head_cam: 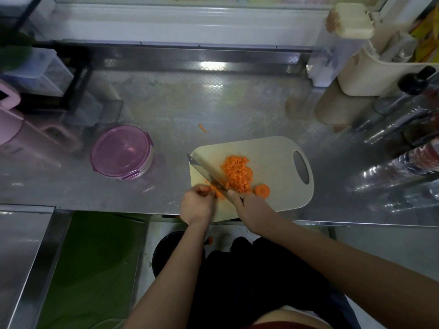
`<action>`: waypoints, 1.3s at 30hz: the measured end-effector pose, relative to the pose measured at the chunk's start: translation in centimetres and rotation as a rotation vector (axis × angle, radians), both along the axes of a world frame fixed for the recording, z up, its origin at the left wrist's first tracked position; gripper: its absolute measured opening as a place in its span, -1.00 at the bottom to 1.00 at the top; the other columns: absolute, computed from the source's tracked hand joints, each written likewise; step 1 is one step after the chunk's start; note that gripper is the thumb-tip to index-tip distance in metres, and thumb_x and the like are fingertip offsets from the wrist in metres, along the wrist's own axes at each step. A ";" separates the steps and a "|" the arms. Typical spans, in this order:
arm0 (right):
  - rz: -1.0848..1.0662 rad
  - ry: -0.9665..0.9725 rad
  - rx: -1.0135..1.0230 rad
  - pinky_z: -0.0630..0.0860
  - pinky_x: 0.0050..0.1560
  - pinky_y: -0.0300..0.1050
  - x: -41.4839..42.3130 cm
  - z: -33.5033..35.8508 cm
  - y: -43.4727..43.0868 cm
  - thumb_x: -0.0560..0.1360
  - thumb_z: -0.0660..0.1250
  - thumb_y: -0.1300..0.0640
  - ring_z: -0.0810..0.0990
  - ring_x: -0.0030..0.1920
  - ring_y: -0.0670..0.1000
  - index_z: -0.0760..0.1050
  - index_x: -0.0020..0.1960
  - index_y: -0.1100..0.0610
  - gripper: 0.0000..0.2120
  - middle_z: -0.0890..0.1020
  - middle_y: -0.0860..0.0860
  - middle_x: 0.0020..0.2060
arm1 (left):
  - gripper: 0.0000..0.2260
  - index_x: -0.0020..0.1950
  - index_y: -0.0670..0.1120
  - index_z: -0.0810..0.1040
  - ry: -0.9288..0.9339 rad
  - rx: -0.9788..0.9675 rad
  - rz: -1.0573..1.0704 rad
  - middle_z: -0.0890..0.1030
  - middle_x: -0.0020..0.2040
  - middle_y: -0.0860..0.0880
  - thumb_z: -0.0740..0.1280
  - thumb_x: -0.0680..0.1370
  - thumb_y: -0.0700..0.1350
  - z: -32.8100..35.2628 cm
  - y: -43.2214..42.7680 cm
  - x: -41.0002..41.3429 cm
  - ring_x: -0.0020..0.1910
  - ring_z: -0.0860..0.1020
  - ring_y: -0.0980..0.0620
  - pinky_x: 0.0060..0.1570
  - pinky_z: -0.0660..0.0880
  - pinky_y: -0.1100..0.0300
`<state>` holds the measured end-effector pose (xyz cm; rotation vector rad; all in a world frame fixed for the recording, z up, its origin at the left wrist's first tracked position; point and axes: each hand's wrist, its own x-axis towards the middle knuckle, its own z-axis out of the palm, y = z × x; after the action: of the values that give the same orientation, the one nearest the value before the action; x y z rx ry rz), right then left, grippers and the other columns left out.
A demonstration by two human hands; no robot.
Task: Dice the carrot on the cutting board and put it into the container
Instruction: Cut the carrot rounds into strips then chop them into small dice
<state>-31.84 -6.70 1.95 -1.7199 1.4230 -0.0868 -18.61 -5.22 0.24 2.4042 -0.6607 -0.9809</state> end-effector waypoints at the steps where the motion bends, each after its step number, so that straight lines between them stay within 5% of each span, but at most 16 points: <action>1: 0.006 0.010 -0.015 0.32 -0.34 -0.09 0.1 -0.1 0.1 0.60 0.03 -0.15 0.38 -0.43 0.05 0.27 -0.42 0.16 -0.47 0.36 0.06 -0.50 | -0.90 -0.07 0.06 0.63 0.007 0.001 0.000 0.65 -0.04 0.04 0.38 0.44 0.01 0.0 -0.1 0.1 0.00 0.57 -0.05 -0.07 0.48 0.14; 12: -0.025 0.094 -0.122 0.33 -0.21 -0.13 1.4 -0.8 0.9 0.59 0.02 -0.18 0.59 -0.12 0.21 0.35 -0.34 0.12 -0.51 0.60 0.22 -0.22 | -0.86 -0.06 0.03 0.64 0.092 0.035 -0.037 0.65 0.00 -0.02 0.36 0.42 -0.06 -0.1 -0.5 1.0 0.03 0.57 -0.08 -0.04 0.50 0.13; 15: -0.039 0.083 -0.087 0.30 -0.25 -0.12 1.5 -0.9 1.1 0.59 0.03 -0.18 0.58 -0.18 0.22 0.26 -0.43 0.11 -0.48 0.46 0.09 -0.44 | -0.81 -0.01 0.00 0.64 0.094 0.049 -0.048 0.65 0.01 -0.06 0.36 0.41 -0.05 -0.1 -0.7 1.2 0.03 0.57 -0.10 -0.05 0.51 0.12; 19: -0.062 0.081 -0.046 0.33 -0.26 -0.09 1.6 -1.2 1.1 0.58 0.04 -0.19 0.55 -0.23 0.20 0.33 -0.40 0.11 -0.49 0.38 0.04 -0.48 | -0.76 0.03 -0.08 0.64 0.069 0.073 -0.029 0.64 0.03 -0.12 0.36 0.41 -0.06 0.0 -0.7 1.3 0.04 0.57 -0.14 -0.07 0.49 0.12; 22: -0.085 0.037 -0.063 0.52 -0.10 -0.01 1.7 -2.2 1.1 0.55 -0.01 -0.25 0.60 -0.11 0.21 0.57 -0.03 0.15 -0.44 0.61 0.17 -0.25 | -0.78 0.01 -0.08 0.64 0.069 0.084 -0.018 0.64 0.01 -0.13 0.37 0.41 -0.05 0.0 -0.7 1.3 0.03 0.58 -0.14 -0.09 0.48 0.12; 25: -0.096 0.004 -0.080 0.54 -0.04 0.05 2.2 -2.2 1.0 0.48 -0.10 -0.36 0.60 -0.08 0.22 0.57 0.06 0.15 -0.30 0.64 0.19 -0.16 | -0.82 -0.02 -0.02 0.65 0.063 0.073 -0.027 0.65 0.01 -0.08 0.37 0.42 -0.05 0.1 -0.6 1.2 0.03 0.58 -0.11 -0.10 0.47 0.16; 32: -0.074 0.057 -0.044 0.34 -0.20 -0.10 2.7 -1.6 -0.1 0.61 -0.03 -0.17 0.59 -0.09 0.22 0.44 -0.31 0.21 -0.43 0.61 0.28 -0.18 | -0.86 -0.04 0.03 0.65 0.064 0.051 -0.044 0.64 0.02 -0.04 0.34 0.45 -0.06 0.7 -0.3 0.8 0.06 0.56 -0.09 -0.06 0.44 0.18; 39: -0.106 -0.032 0.081 0.31 -0.18 -0.11 2.4 -0.3 -1.4 0.61 -0.02 -0.19 0.44 -0.28 0.08 0.28 -0.46 0.14 -0.41 0.40 0.04 -0.46 | -0.89 -0.07 0.04 0.65 0.070 0.041 -0.055 0.64 0.01 0.01 0.35 0.46 -0.02 0.8 0.0 0.7 0.03 0.56 -0.06 -0.07 0.44 0.18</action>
<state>-29.41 -8.07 1.68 -1.5709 1.4746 -0.1123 -17.91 -5.24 1.04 2.3864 -0.6911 -1.1058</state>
